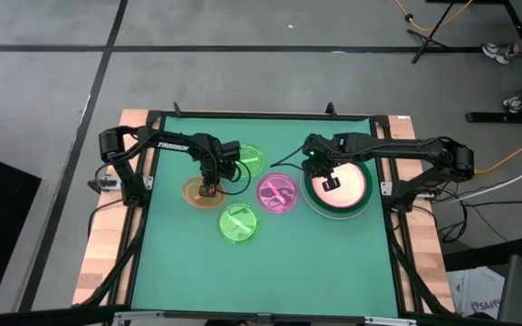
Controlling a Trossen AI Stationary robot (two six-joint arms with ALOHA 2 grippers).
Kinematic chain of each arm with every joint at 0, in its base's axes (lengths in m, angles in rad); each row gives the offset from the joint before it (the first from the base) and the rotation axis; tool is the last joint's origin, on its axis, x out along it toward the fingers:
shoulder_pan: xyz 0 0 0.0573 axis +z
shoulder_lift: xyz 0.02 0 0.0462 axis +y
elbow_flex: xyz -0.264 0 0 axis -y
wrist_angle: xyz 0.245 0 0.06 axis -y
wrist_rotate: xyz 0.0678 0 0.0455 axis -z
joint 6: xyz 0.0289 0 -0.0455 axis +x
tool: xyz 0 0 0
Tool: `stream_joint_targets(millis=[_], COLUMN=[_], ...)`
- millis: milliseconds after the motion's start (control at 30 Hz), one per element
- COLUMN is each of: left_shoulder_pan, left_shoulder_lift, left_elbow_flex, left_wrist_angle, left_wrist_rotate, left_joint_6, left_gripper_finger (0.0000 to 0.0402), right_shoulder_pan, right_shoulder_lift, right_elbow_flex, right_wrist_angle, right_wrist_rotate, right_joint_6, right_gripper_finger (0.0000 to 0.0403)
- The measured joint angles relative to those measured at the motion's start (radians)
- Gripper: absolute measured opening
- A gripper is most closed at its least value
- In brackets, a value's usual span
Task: Stack plastic plates
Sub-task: Stack the orange plate on top of the white plate
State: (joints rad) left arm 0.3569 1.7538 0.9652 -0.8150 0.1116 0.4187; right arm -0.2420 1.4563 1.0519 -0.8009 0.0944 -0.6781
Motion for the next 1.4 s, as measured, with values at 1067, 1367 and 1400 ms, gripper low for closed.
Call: stream_joint_targets(millis=[1067, 1367, 1400], left_shoulder_pan=[-0.030, -0.009, -0.007], left_shoulder_lift=[0.003, 0.001, 0.001], left_elbow_flex=[0.129, 0.131, 0.131], left_wrist_angle=[-0.065, -0.064, -0.064], left_wrist_rotate=[-0.067, -0.112, -0.116], left_joint_6=[0.008, 0.104, 0.112], left_gripper_finger=[0.0060, 0.0060, 0.0060], right_shoulder_pan=[0.000, 0.000, 0.000], right_shoulder_lift=[0.000, 0.000, 0.000], right_elbow_flex=[0.000, 0.000, 0.000], right_wrist_angle=[0.000, 0.000, 0.000], right_wrist_rotate=[0.001, 0.002, 0.002], right_joint_6=[0.000, 0.000, 0.000], right_gripper_finger=[0.0069, 0.0069, 0.0069])
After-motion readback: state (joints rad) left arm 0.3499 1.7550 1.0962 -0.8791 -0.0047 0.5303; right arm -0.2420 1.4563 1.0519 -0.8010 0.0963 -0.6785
